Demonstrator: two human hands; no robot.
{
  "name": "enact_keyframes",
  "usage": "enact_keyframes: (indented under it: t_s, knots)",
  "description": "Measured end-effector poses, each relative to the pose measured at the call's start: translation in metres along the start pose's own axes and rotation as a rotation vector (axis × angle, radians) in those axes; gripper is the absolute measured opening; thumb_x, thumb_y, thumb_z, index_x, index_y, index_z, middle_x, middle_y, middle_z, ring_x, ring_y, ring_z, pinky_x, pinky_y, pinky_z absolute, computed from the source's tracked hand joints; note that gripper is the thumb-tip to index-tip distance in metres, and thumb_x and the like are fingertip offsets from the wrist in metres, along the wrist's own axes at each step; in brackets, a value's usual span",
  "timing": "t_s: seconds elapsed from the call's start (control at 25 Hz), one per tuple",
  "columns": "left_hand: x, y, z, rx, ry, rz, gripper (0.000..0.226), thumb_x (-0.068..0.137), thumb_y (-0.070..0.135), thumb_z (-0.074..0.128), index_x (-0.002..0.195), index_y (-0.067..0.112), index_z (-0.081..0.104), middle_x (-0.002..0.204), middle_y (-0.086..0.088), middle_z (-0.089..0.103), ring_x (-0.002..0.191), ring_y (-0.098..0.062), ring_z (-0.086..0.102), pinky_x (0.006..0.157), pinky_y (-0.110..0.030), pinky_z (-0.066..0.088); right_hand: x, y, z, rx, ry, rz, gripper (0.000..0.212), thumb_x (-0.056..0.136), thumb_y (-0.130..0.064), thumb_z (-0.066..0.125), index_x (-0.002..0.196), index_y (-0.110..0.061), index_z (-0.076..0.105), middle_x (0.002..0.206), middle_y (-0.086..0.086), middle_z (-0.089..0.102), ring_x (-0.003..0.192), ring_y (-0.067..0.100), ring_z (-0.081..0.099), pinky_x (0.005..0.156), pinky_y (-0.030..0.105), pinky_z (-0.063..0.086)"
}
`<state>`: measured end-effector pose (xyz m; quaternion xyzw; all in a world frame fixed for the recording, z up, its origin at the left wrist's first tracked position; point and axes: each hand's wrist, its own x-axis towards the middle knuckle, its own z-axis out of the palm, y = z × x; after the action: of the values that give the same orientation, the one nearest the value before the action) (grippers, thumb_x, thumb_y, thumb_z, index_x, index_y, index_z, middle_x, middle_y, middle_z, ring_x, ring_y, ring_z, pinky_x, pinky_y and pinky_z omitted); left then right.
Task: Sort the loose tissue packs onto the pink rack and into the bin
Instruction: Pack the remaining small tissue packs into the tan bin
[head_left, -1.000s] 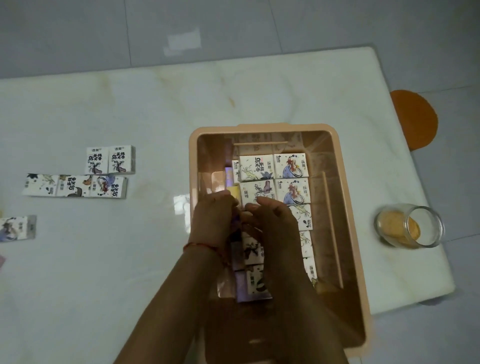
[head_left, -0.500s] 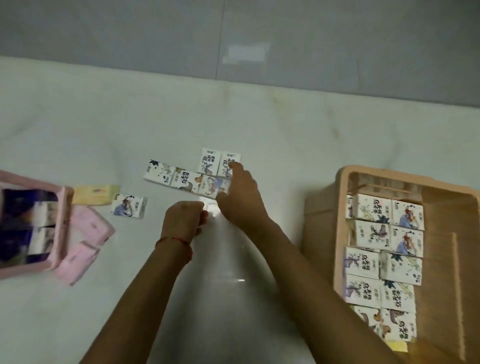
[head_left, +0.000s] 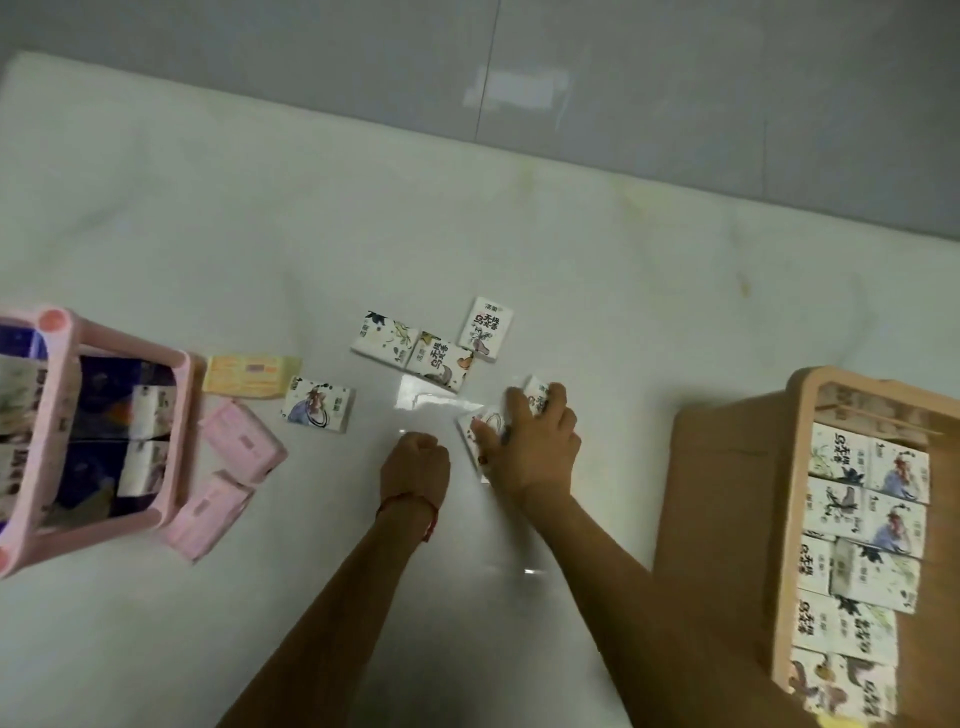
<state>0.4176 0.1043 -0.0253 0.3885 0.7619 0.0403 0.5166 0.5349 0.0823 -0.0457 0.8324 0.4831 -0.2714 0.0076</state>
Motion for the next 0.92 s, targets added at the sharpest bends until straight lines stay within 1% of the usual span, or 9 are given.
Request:
enact_keyframes:
  t_s: [0.2, 0.36, 0.44, 0.52, 0.6, 0.68, 0.76, 0.84, 0.92]
  knots:
    - [-0.023, -0.027, 0.032, 0.162, 0.0, 0.091, 0.032, 0.088, 0.01, 0.053, 0.118, 0.001, 0.058, 0.121, -0.022, 0.056, 0.11, -0.034, 0.054, 0.095, -0.034, 0.044, -0.09, 0.02, 0.036, 0.022, -0.09, -0.039, 0.056, 0.081, -0.046, 0.041, 0.131, -0.023, 0.05, 0.136, 0.019, 0.048, 0.105, 0.036, 0.061, 0.073, 0.04, 0.056]
    - [-0.039, -0.044, 0.052, 0.315, 0.05, 0.217, 0.058, 0.087, 0.015, 0.057, 0.141, 0.007, 0.035, 0.138, -0.016, 0.037, 0.127, -0.028, 0.036, 0.104, -0.031, 0.033, -0.08, 0.049, 0.03, 0.013, -0.087, -0.222, 0.081, 0.072, -0.025, 0.068, 0.144, -0.023, 0.033, 0.15, 0.019, 0.028, 0.118, 0.038, 0.049, 0.086, 0.041, 0.048]
    - [-0.05, -0.056, 0.059, 0.441, 0.105, 0.269, 0.073, 0.084, 0.021, 0.063, 0.144, 0.006, 0.025, 0.142, -0.014, 0.032, 0.13, -0.027, 0.032, 0.104, -0.034, 0.033, -0.068, 0.057, 0.026, -0.032, -0.026, -0.267, 0.083, 0.071, -0.015, 0.072, 0.144, -0.021, 0.033, 0.145, 0.02, 0.036, 0.113, 0.039, 0.052, 0.086, 0.04, 0.047]
    - [-0.054, -0.065, 0.061, 0.462, 0.16, 0.267, 0.07, 0.08, 0.021, 0.068, 0.138, 0.004, 0.035, 0.136, -0.016, 0.039, 0.124, -0.03, 0.037, 0.099, -0.039, 0.037, -0.057, 0.053, 0.009, 0.041, -0.003, -0.249, 0.084, 0.075, -0.011, 0.068, 0.147, -0.016, 0.025, 0.14, 0.015, 0.04, 0.113, 0.035, 0.05, 0.09, 0.035, 0.044]
    - [-0.055, -0.06, 0.055, 0.369, 0.194, 0.266, 0.06, 0.075, 0.029, 0.068, 0.125, 0.001, 0.051, 0.12, -0.02, 0.052, 0.111, -0.033, 0.045, 0.09, -0.041, 0.042, -0.068, 0.037, -0.014, 0.229, -0.03, -0.132, 0.084, 0.079, -0.021, 0.066, 0.147, -0.014, 0.017, 0.139, 0.008, 0.04, 0.119, 0.025, 0.042, 0.097, 0.03, 0.036]
    - [-0.068, -0.035, 0.048, 0.176, 0.259, 0.355, 0.062, 0.072, 0.049, 0.054, 0.107, -0.001, 0.058, 0.103, -0.017, 0.06, 0.098, -0.031, 0.052, 0.08, -0.037, 0.047, -0.092, 0.027, -0.044, 0.405, 0.162, -0.133, 0.078, 0.075, -0.032, 0.07, 0.14, -0.019, 0.029, 0.13, 0.002, 0.048, 0.115, 0.013, 0.04, 0.096, 0.022, 0.039]
    - [-0.102, 0.003, 0.04, -0.092, 0.352, 0.469, 0.048, 0.074, 0.036, 0.058, 0.106, 0.0, 0.053, 0.102, -0.01, 0.056, 0.096, -0.02, 0.052, 0.077, -0.027, 0.047, -0.113, 0.038, -0.088, 0.586, 0.337, -0.1, 0.077, 0.063, -0.044, 0.073, 0.13, -0.031, 0.037, 0.118, -0.004, 0.053, 0.112, 0.006, 0.041, 0.095, 0.021, 0.041]
    - [-0.155, 0.046, 0.04, -0.176, 0.383, 0.705, 0.055, 0.07, 0.022, 0.065, 0.118, 0.003, 0.047, 0.112, -0.001, 0.048, 0.103, -0.007, 0.045, 0.082, -0.015, 0.043, -0.126, 0.075, -0.135, 0.867, 0.248, 0.132, 0.09, 0.034, -0.063, 0.067, 0.117, -0.039, 0.039, 0.111, -0.009, 0.05, 0.122, 0.012, 0.04, 0.1, 0.027, 0.038]
    - [-0.2, 0.066, 0.062, -0.077, 0.336, 1.051, 0.059, 0.066, 0.028, 0.063, 0.119, 0.005, 0.047, 0.115, 0.007, 0.044, 0.104, -0.003, 0.042, 0.086, -0.011, 0.042, -0.14, 0.125, -0.167, 1.092, 0.204, 0.377, 0.102, 0.013, -0.066, 0.064, 0.108, -0.035, 0.044, 0.122, -0.003, 0.049, 0.12, 0.013, 0.038, 0.095, 0.023, 0.035]
